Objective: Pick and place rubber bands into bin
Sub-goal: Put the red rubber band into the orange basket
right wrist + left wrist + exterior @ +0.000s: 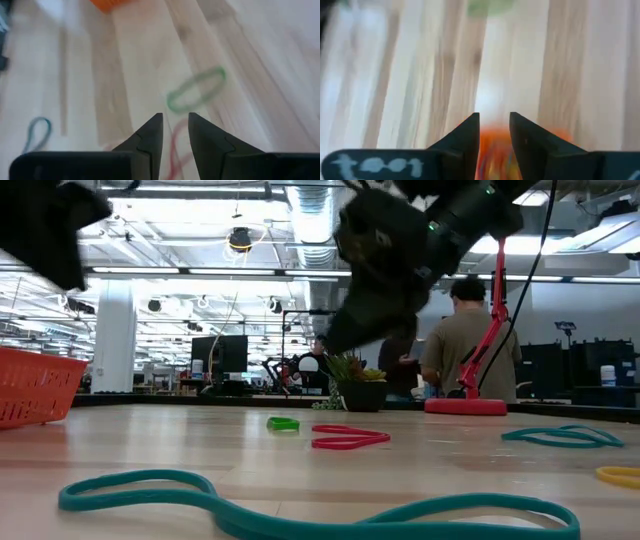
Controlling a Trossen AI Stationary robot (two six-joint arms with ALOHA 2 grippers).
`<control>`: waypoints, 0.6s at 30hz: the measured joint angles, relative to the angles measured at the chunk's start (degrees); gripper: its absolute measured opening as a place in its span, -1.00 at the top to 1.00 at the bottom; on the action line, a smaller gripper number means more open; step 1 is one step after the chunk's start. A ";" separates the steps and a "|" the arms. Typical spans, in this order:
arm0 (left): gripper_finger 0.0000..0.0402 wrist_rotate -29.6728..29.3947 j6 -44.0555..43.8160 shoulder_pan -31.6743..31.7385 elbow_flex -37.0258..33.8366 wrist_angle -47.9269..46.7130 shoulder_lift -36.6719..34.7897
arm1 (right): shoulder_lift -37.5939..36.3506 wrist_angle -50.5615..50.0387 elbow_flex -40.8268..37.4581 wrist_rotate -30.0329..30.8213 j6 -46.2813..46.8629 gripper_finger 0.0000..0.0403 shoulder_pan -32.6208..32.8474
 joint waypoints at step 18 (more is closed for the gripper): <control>0.50 -8.94 7.18 9.40 0.02 24.03 0.00 | -0.02 -0.35 -3.07 20.11 7.81 0.57 8.03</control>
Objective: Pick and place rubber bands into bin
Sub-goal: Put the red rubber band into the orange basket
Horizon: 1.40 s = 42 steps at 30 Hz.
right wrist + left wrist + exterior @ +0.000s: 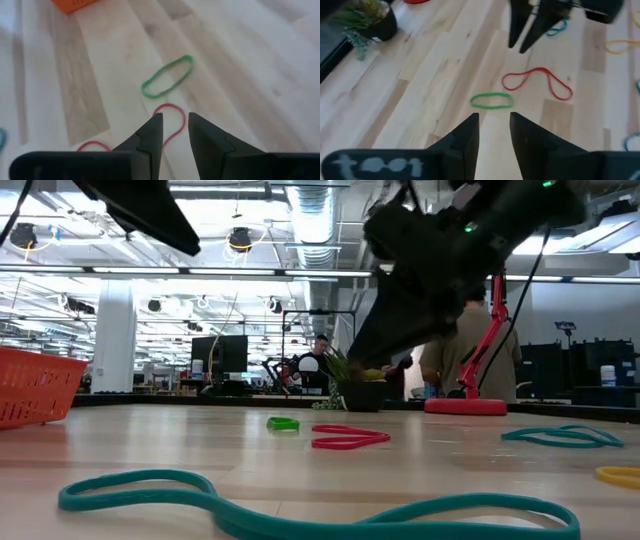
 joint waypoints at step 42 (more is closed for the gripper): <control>0.50 0.12 2.23 5.08 0.02 2.47 -0.04 | 14.04 2.66 7.11 0.31 -2.16 0.96 2.81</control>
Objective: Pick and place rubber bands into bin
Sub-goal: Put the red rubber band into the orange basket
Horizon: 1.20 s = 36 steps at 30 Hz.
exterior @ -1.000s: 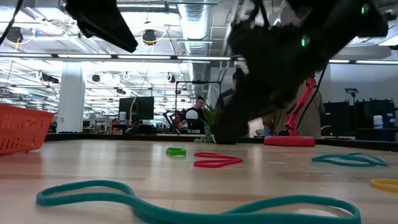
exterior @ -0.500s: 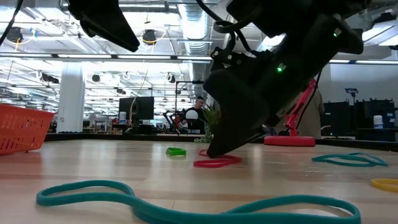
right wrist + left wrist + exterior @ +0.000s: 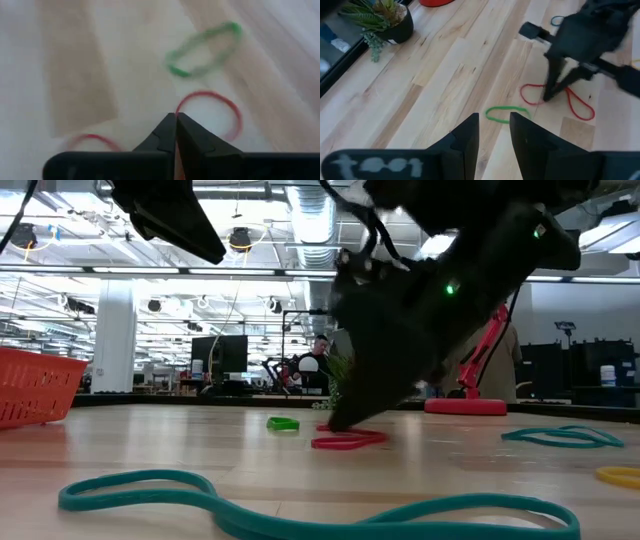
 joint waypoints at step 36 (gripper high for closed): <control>0.50 15.35 40.30 0.13 0.20 17.94 8.13 | -4.67 0.18 12.87 -0.12 -18.96 1.00 -0.71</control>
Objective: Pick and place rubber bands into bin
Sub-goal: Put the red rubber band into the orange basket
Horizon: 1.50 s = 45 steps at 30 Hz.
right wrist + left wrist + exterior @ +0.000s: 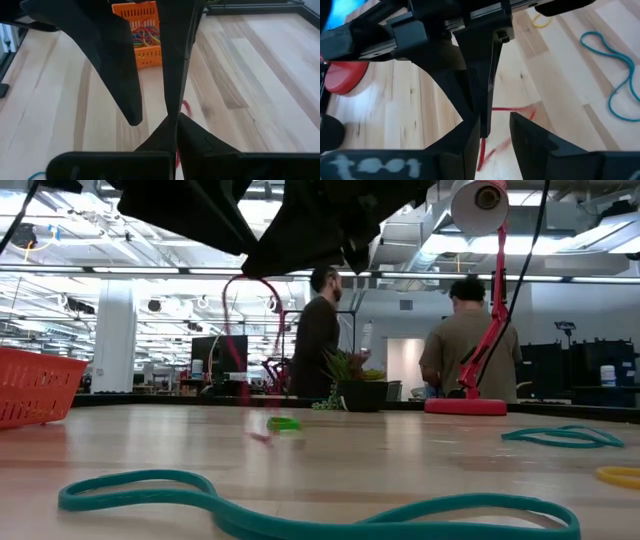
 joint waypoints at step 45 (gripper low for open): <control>0.99 -4.20 -12.98 -0.17 -0.22 -5.72 -0.65 | -0.24 0.52 0.33 0.34 -0.23 0.99 -0.04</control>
